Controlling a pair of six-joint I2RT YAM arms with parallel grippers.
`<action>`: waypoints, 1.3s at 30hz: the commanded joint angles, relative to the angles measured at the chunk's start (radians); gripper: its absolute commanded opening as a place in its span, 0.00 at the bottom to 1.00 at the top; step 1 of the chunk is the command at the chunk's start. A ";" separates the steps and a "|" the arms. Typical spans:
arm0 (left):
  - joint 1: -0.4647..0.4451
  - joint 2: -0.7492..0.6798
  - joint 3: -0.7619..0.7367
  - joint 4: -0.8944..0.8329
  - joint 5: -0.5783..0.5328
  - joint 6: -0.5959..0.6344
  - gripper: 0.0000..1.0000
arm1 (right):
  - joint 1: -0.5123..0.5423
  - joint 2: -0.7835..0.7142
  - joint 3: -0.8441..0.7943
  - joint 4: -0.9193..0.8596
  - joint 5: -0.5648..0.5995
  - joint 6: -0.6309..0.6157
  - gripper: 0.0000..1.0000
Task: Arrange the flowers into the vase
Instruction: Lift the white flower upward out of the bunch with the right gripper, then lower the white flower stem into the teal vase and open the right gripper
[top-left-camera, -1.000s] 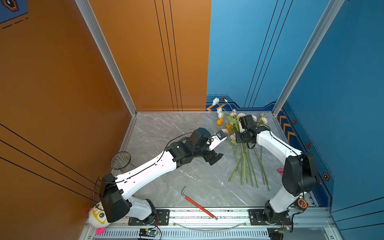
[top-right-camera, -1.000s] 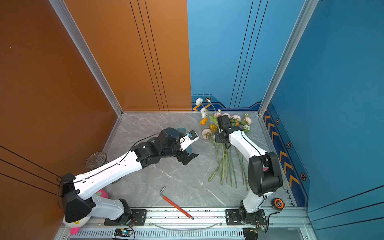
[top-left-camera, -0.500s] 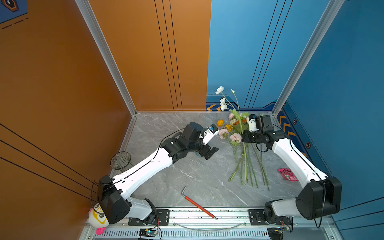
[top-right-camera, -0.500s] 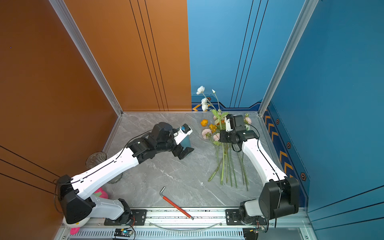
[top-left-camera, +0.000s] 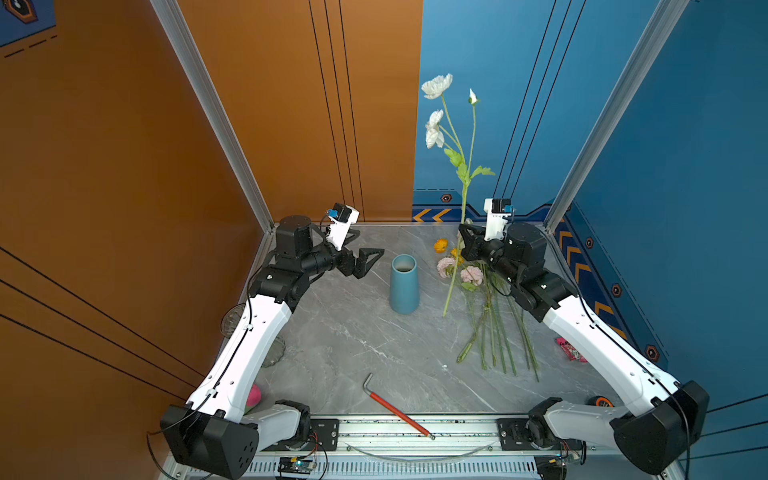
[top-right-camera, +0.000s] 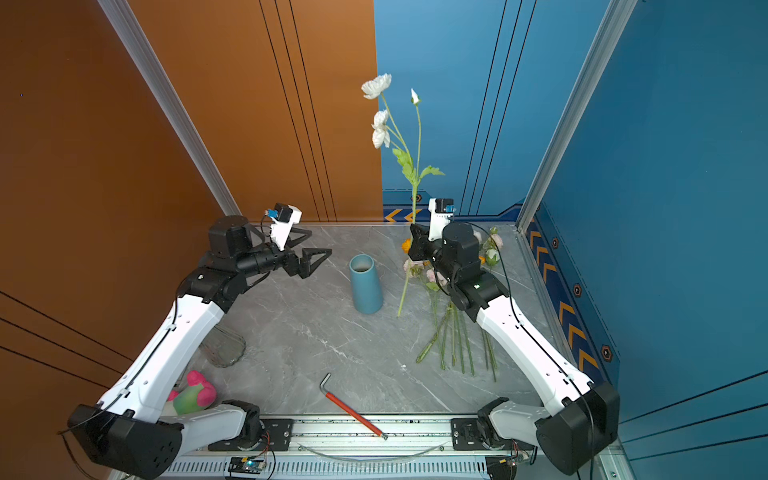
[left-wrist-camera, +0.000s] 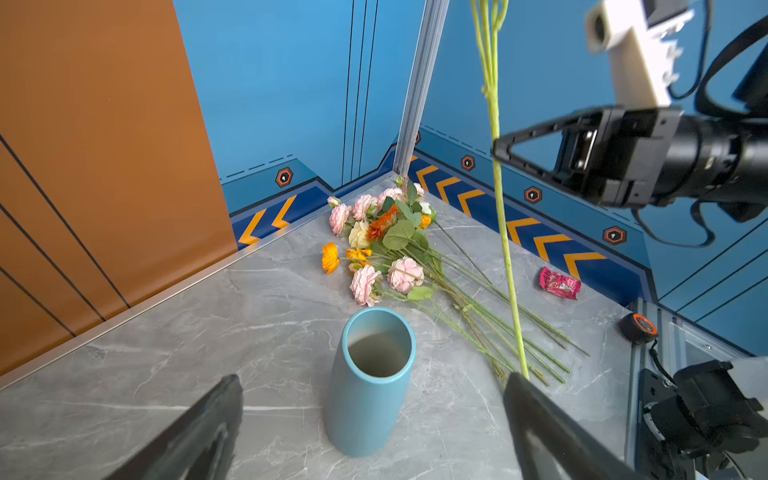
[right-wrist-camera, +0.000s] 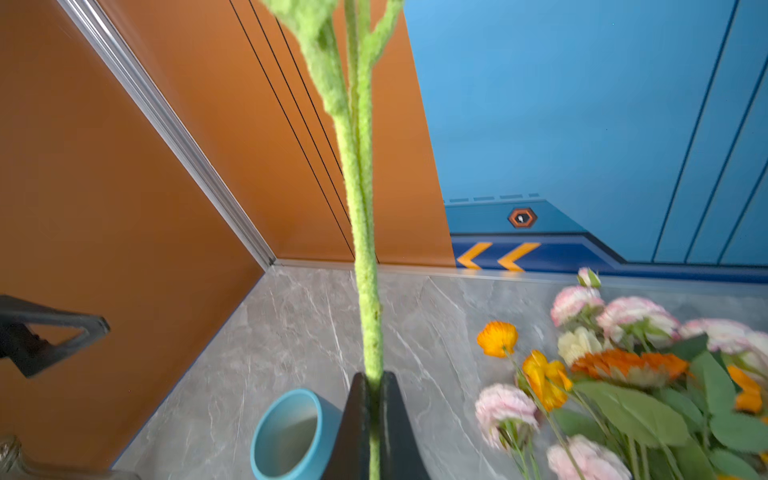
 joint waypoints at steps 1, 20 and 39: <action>-0.011 -0.003 0.020 -0.094 -0.049 -0.010 0.98 | 0.055 0.047 0.089 0.186 0.174 -0.024 0.00; -0.053 -0.059 -0.099 -0.119 -0.077 0.030 0.98 | 0.221 0.343 0.360 0.300 0.370 -0.236 0.00; -0.051 -0.082 -0.107 -0.099 -0.070 0.014 0.98 | 0.320 0.385 0.030 0.496 0.383 -0.336 0.00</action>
